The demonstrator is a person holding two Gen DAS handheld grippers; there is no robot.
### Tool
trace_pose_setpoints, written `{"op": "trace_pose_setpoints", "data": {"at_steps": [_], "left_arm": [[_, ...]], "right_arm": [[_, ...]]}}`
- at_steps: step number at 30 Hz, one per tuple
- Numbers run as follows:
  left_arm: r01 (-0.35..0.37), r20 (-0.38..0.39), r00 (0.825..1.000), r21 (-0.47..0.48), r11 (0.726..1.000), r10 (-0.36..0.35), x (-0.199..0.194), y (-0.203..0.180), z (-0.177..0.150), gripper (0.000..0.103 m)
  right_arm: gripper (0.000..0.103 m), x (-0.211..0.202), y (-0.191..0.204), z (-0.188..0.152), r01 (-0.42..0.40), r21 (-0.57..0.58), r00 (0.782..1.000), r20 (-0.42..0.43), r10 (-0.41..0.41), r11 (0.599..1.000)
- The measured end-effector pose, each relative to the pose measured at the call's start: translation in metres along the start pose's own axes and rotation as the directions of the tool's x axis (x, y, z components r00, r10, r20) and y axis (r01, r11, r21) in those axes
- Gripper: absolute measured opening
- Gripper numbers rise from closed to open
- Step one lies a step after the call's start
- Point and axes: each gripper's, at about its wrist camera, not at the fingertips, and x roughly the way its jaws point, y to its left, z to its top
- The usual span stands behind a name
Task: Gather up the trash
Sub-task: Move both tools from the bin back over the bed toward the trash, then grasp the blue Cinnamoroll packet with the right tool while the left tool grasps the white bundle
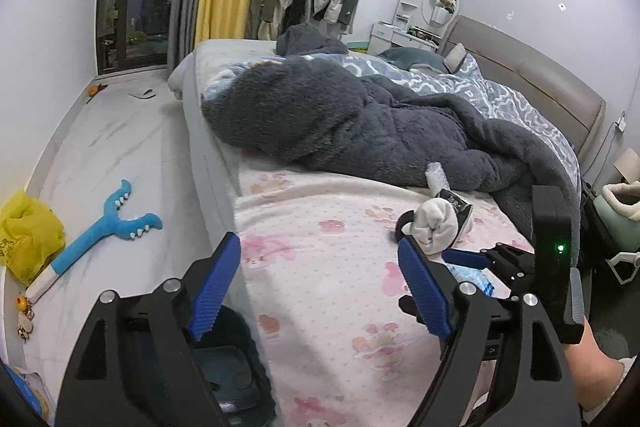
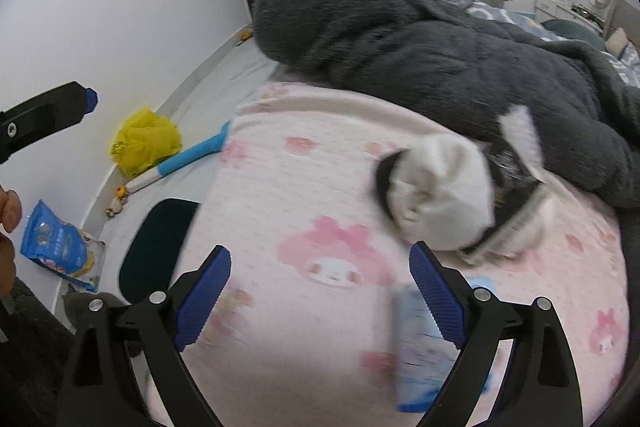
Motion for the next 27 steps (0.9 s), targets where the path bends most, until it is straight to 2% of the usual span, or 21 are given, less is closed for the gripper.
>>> {"op": "trace_pose_setpoints", "data": {"at_steps": [14, 22, 23, 24, 25, 27], "left_arm": [[0.049, -0.054, 0.997, 0.003, 0.999, -0.048, 0.039, -0.037, -0.002, 0.086], [0.07, -0.08, 0.994, 0.017, 0.997, -0.068, 0.059, -0.058, -0.005, 0.086], [0.073, -0.084, 0.994, 0.02, 0.997, -0.071, 0.062, -0.061, -0.005, 0.086], [0.075, -0.086, 0.994, 0.021, 0.997, -0.073, 0.063, -0.063, -0.006, 0.086], [0.081, -0.089, 0.993, 0.026, 0.996, -0.078, 0.066, -0.066, -0.006, 0.086], [0.089, -0.091, 0.992, 0.03, 0.996, -0.086, 0.07, -0.07, -0.007, 0.086]], "right_arm": [[0.096, -0.006, -0.057, -0.029, 0.055, 0.071, 0.998, -0.009, -0.055, 0.996], [0.096, -0.008, -0.071, -0.043, 0.02, 0.102, 1.0, -0.007, -0.019, 0.995], [0.092, -0.008, -0.072, -0.044, 0.018, 0.099, 1.0, -0.005, -0.018, 0.995], [0.081, -0.008, -0.072, -0.045, 0.014, 0.096, 1.0, -0.004, -0.014, 0.995], [0.075, -0.007, -0.072, -0.048, 0.015, 0.089, 1.0, -0.008, -0.014, 0.996], [0.067, -0.005, -0.072, -0.05, 0.023, 0.08, 1.0, -0.017, -0.022, 0.997]]}}
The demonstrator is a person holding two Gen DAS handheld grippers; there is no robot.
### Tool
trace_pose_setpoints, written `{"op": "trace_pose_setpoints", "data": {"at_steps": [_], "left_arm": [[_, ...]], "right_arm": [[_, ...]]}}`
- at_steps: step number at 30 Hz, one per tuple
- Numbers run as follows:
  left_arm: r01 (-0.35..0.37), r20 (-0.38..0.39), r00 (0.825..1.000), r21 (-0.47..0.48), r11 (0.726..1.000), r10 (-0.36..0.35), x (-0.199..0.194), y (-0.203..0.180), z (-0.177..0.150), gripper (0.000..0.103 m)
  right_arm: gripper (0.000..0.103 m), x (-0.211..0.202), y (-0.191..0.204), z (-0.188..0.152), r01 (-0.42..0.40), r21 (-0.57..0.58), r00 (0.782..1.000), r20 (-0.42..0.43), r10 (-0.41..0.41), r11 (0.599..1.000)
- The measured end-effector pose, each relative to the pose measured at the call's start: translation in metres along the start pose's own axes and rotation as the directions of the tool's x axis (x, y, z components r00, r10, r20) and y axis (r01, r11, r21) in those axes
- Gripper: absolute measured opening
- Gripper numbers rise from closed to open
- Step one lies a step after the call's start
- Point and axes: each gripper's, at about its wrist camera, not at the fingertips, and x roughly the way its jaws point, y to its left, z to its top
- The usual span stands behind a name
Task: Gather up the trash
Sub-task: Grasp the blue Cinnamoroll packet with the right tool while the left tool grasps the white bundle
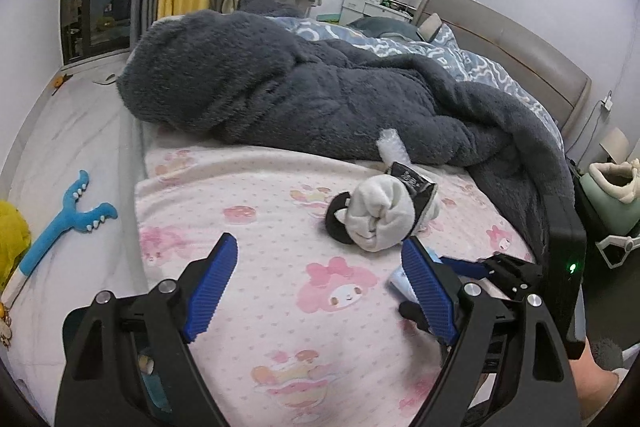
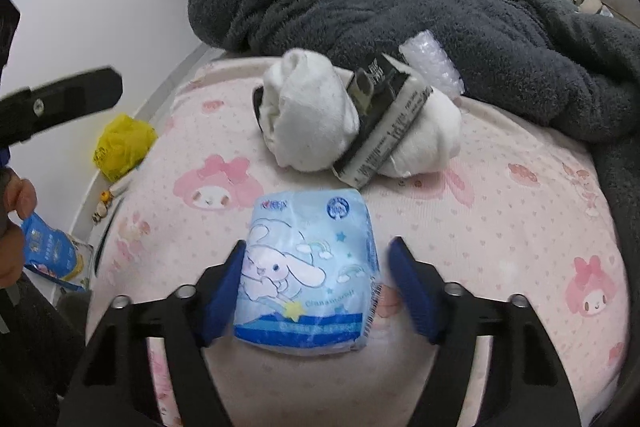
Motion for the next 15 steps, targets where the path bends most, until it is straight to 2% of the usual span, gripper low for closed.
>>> {"op": "trace_pose_setpoints", "data": {"at_steps": [3, 10, 15], "left_arm": [[0.02, 0.0, 1.0, 0.008, 1.0, -0.02, 0.007, -0.007, -0.001, 0.085], [0.067, -0.016, 0.998, -0.005, 0.998, -0.067, 0.029, -0.021, -0.002, 0.077], [0.089, -0.033, 0.995, -0.022, 0.996, -0.089, 0.047, -0.03, -0.002, 0.076]], "right_arm": [[0.053, -0.002, -0.003, 0.001, -0.009, -0.007, 1.0, 0.01, 0.009, 1.0], [0.052, -0.023, -0.024, 0.003, -0.014, 0.03, 0.998, 0.065, 0.012, 0.999], [0.052, -0.031, -0.039, -0.003, 0.003, 0.039, 0.997, 0.075, -0.006, 0.999]]}}
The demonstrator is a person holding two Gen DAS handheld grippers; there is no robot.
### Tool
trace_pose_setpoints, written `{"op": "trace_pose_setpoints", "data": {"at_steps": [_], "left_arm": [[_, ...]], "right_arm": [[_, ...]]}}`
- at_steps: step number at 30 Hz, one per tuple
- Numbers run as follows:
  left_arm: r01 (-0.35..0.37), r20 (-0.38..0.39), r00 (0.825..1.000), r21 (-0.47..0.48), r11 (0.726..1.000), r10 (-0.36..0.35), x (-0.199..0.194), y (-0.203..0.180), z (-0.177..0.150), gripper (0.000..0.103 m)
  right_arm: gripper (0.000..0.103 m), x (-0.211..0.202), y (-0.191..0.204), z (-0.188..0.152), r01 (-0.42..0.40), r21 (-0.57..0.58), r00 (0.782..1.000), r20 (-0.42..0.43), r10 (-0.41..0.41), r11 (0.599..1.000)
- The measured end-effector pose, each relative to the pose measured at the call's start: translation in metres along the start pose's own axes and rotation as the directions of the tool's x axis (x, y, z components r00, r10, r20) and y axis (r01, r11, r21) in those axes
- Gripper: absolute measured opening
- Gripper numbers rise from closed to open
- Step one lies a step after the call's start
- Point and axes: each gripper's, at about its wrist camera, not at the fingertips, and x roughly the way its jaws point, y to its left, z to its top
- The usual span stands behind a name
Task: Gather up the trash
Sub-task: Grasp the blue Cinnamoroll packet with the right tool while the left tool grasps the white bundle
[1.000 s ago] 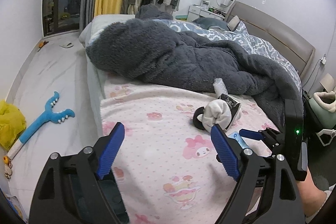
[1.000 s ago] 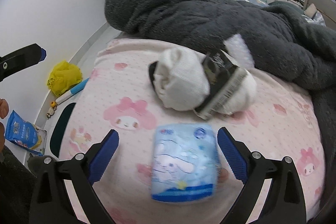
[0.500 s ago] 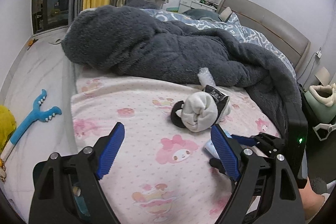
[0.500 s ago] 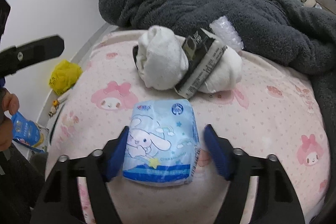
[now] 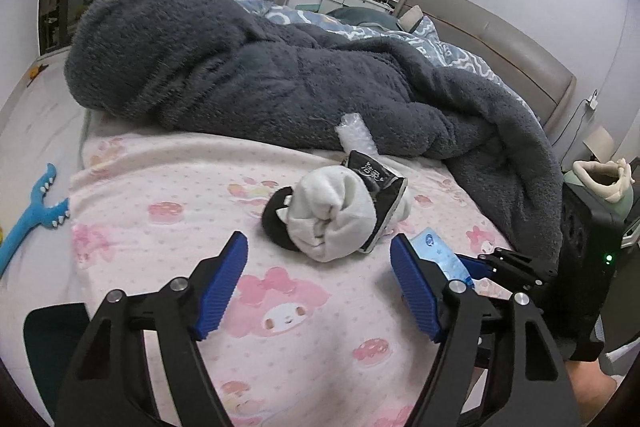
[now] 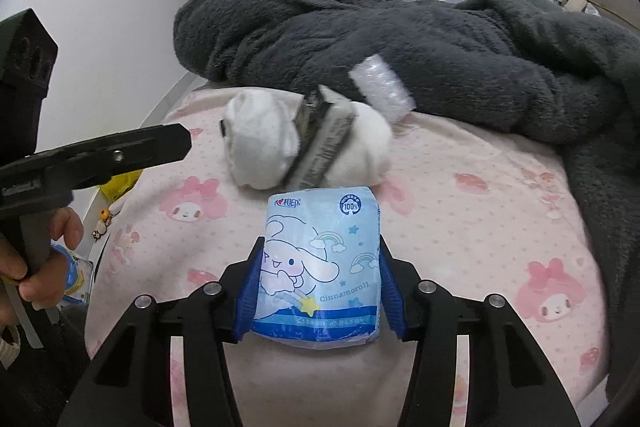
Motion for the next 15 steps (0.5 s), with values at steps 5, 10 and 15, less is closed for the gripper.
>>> {"op": "trace_pose_setpoints", "data": {"at_steps": [5, 10, 15], "left_arm": [[0.026, -0.015, 1.0, -0.035, 0.999, -0.027, 0.015, -0.002, 0.001, 0.076], [0.022, -0.03, 0.999, -0.052, 0.998, -0.024, 0.029, -0.005, 0.001, 0.076], [0.005, -0.037, 0.999, -0.056, 0.998, -0.007, 0.04, -0.01, 0.001, 0.07]], "right_arm": [[0.052, -0.012, -0.018, -0.002, 0.002, 0.034, 1.0, 0.031, -0.003, 0.999], [0.052, -0.019, -0.038, -0.005, 0.006, 0.067, 0.999, 0.05, -0.009, 0.998], [0.052, -0.021, -0.049, -0.011, 0.007, 0.084, 0.999, 0.047, -0.011, 0.996]]}}
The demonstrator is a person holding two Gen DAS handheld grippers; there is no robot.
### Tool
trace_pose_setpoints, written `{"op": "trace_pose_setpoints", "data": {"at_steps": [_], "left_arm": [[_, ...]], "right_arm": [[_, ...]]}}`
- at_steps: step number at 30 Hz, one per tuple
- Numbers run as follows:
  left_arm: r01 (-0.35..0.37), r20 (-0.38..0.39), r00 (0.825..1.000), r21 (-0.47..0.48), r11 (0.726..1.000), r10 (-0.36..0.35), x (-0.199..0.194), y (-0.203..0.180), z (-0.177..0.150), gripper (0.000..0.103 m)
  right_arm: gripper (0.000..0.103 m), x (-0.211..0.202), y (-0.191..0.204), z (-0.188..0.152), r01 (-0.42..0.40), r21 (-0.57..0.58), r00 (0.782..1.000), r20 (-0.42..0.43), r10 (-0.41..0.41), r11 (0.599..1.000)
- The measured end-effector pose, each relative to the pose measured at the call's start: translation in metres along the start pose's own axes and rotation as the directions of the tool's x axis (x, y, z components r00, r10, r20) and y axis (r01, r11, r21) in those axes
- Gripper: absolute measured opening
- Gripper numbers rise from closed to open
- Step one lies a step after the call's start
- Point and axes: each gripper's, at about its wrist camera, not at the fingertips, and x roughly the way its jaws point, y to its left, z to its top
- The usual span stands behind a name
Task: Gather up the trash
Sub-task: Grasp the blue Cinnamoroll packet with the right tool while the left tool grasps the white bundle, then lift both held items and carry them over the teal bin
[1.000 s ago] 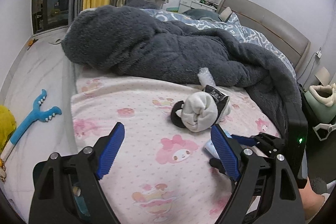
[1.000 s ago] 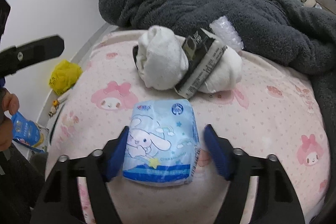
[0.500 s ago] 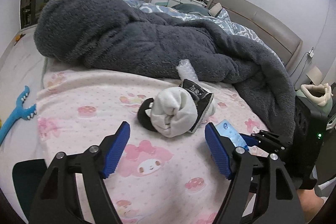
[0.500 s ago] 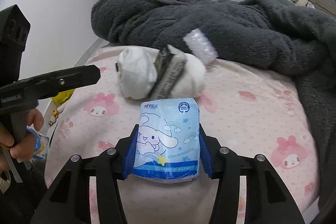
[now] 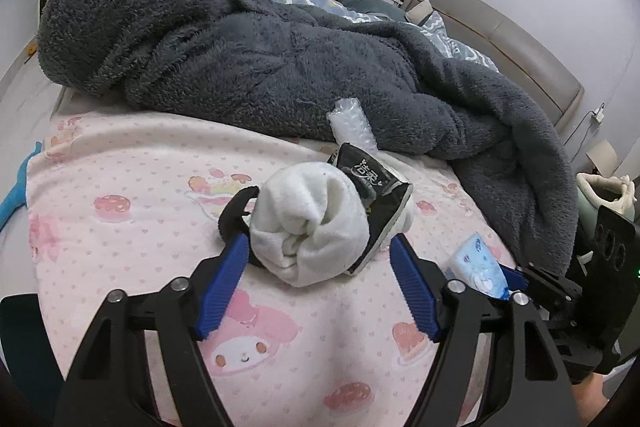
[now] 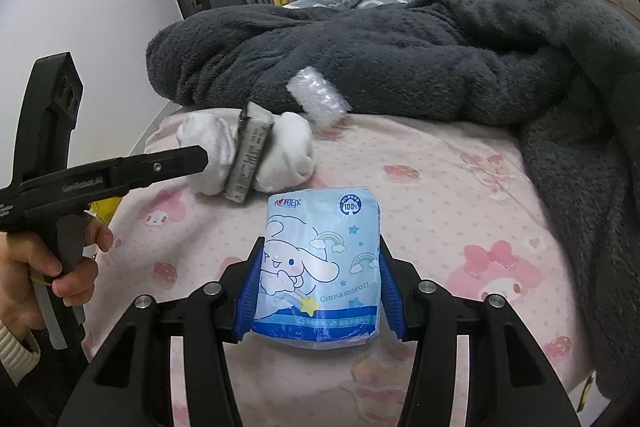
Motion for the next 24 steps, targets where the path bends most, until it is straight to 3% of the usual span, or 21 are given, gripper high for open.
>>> {"op": "trace_pose_setpoints", "data": {"at_steps": [6, 14, 17, 24], "left_arm": [[-0.019, -0.007, 1.0, -0.012, 1.0, 0.019, 0.008, 0.0, 0.003, 0.064], [-0.042, -0.006, 0.999, -0.024, 0.999, 0.042, 0.013, 0.0, 0.006, 0.041], [-0.027, -0.006, 1.0, -0.031, 0.999, 0.027, 0.012, 0.002, 0.007, 0.035], [0.045, 0.015, 0.999, -0.055, 0.997, -0.044, 0.0, 0.003, 0.012, 0.032]], "right_arm": [[0.052, -0.003, -0.01, -0.003, 0.002, 0.013, 1.0, 0.002, -0.002, 1.0], [0.052, -0.005, -0.015, -0.006, 0.008, 0.017, 1.0, 0.001, -0.008, 1.0], [0.052, -0.006, -0.015, -0.005, 0.009, 0.019, 1.0, 0.003, -0.009, 1.0], [0.052, -0.007, -0.01, -0.001, 0.007, 0.01, 1.0, 0.013, -0.007, 1.0]]}}
